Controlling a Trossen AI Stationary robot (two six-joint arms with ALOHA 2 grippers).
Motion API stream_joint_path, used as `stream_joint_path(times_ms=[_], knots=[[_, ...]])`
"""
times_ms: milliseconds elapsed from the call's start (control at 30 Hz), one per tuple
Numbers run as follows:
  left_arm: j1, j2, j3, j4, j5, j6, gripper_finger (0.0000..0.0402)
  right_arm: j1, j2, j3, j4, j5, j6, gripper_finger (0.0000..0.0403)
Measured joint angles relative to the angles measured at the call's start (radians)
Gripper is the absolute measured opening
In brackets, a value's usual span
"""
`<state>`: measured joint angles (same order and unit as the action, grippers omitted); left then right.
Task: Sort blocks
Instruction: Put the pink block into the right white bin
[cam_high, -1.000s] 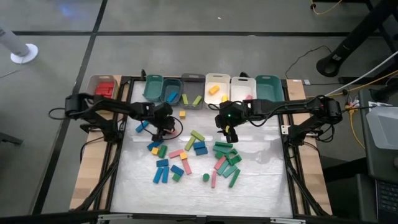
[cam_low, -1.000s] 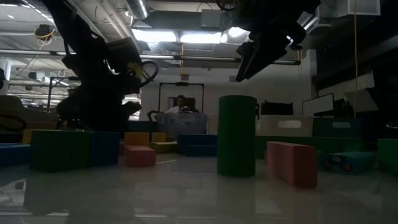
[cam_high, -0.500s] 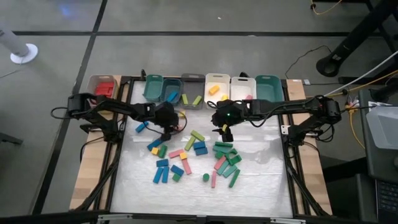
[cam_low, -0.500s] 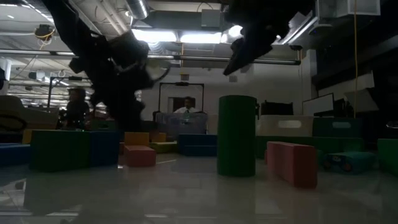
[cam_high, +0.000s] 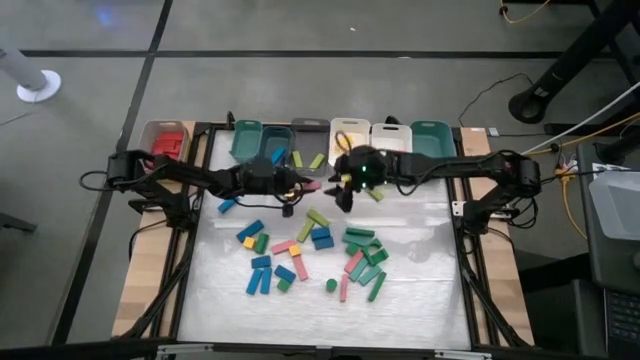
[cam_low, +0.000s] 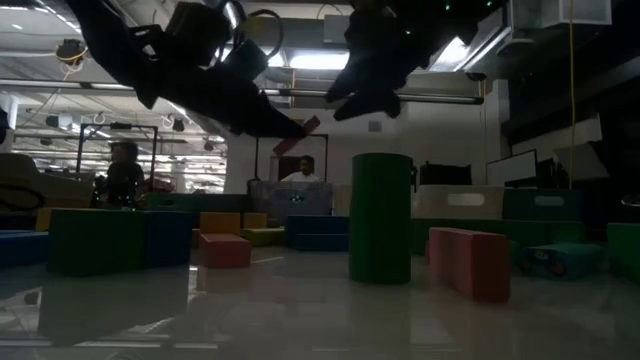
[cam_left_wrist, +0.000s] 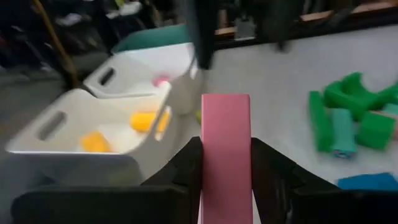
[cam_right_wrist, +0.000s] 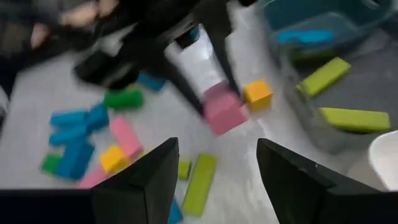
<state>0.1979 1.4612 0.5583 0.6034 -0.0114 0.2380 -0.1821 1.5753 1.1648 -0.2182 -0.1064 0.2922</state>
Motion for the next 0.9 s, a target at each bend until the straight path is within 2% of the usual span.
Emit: stream_joint_path(times_ms=[200,367,700,900], knots=[[-0.047,-0.001,0.0,0.061,-0.147,0.087,0.009,-0.101,0.003,0.0,0.04,-0.148,0.12,0.0218],[-0.069,-0.001,0.003,0.11,-0.232,0.126,0.009,-0.106,0.003,0.0,0.073,-0.175,0.132,0.0218],[-0.07,-0.002,0.064,0.116,-0.238,0.145,0.0093,-0.078,0.012,0.0,0.119,-0.191,0.13,0.0218],[-0.084,-0.002,0.076,0.104,-0.237,0.149,0.0094,-0.08,0.022,0.001,0.176,-0.155,0.129,0.0218]])
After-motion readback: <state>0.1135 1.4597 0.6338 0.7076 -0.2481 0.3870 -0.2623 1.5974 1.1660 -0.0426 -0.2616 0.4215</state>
